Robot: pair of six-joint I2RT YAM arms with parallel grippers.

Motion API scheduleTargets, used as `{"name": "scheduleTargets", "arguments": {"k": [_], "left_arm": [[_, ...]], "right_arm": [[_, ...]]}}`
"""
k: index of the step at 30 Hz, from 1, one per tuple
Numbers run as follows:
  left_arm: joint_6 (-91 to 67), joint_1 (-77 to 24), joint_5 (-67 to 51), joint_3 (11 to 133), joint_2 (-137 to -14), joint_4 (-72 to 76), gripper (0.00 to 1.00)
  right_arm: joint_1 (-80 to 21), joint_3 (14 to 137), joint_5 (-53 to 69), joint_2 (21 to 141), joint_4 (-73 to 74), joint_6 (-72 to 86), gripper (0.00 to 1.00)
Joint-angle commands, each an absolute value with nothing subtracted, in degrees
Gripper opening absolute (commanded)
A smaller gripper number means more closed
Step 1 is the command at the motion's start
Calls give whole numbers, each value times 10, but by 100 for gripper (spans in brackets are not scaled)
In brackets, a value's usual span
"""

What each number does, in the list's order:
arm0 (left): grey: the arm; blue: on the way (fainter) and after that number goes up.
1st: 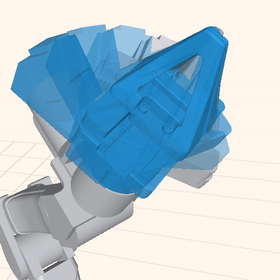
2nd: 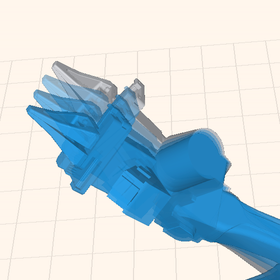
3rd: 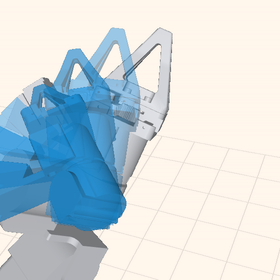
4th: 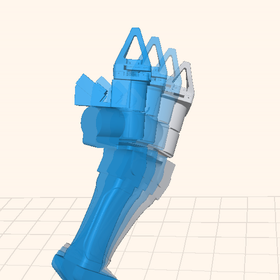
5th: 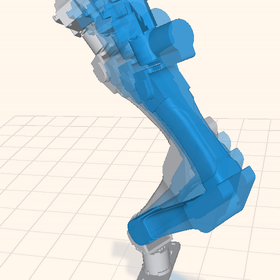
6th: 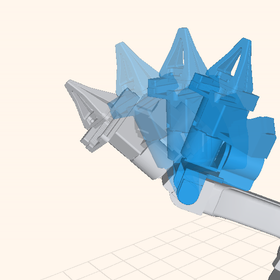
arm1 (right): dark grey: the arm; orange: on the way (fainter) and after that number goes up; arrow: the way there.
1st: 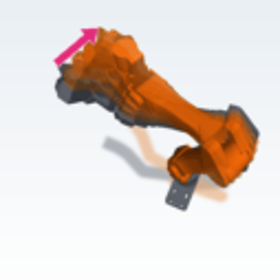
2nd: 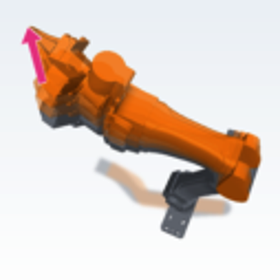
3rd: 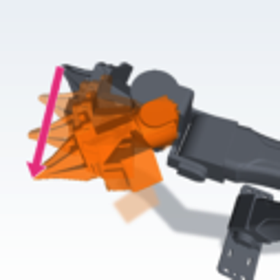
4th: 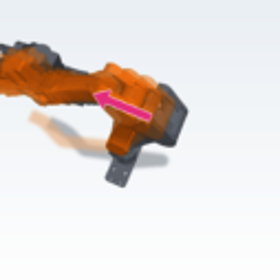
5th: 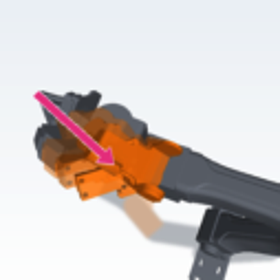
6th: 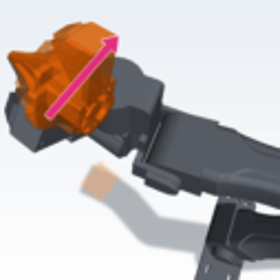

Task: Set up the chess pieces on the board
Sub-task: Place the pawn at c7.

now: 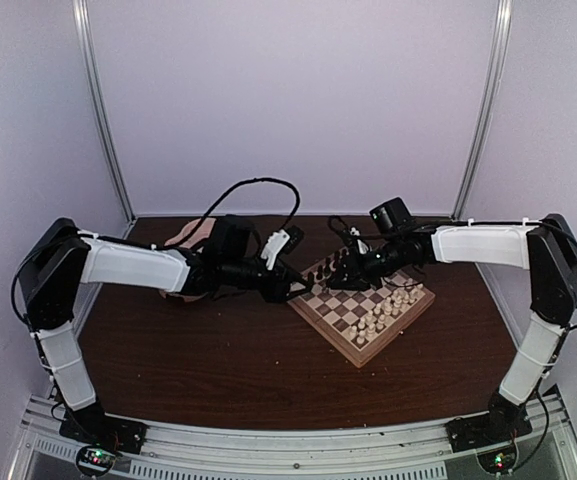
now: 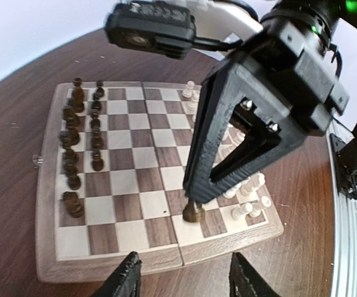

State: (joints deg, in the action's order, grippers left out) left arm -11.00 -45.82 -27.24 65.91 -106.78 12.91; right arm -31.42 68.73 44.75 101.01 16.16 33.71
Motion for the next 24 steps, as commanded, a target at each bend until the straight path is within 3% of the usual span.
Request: {"name": "scheduleTargets", "arguments": {"k": [1,8,12,14,24], "left_arm": [[-89,-459,-202,666,-989,57,52],[-111,-432,-108,679,-918,-65,62],[-132,-397,-48,689,-891,-135,85],[-138,-377,-28,697,-885,-171,91],[-181,-288,-9,662,-840,-228,98]], "right_arm": [[-313,712,334,979,260,206,6],[-332,716,253,989,264,122,6],[-351,730,224,1013,240,91,7],[-356,743,212,1028,233,79,7],[-365,790,155,1088,212,35,7]]}}
